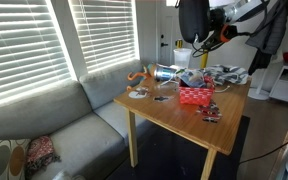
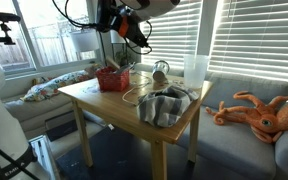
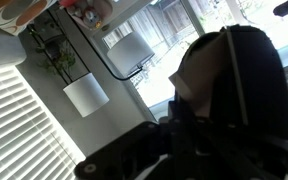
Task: Pour the contents of the black pouch into the red basket
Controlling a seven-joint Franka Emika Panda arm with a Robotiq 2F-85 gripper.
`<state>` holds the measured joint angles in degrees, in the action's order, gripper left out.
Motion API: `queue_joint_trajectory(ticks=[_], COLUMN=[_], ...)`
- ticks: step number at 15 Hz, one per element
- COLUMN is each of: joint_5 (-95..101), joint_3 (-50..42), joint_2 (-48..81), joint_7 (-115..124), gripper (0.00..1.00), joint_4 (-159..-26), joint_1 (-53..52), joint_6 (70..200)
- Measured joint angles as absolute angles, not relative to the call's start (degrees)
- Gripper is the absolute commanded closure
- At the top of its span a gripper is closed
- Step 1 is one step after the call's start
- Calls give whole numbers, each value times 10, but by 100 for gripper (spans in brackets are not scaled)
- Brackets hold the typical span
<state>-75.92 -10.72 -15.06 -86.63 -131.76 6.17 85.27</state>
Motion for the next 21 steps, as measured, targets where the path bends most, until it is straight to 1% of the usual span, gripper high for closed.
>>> queue_joint_trajectory(ticks=[11,18,21], joint_5=[-781,-814,-817], joint_3=[-109,-112,-112], joint_2=[-130,-108,-101], joint_7=[-882,-893,-899], gripper=[99,99,99], joint_4=[-1318,-1317,-1317], joint_1=[74,75,75], joint_6=[818,760,756])
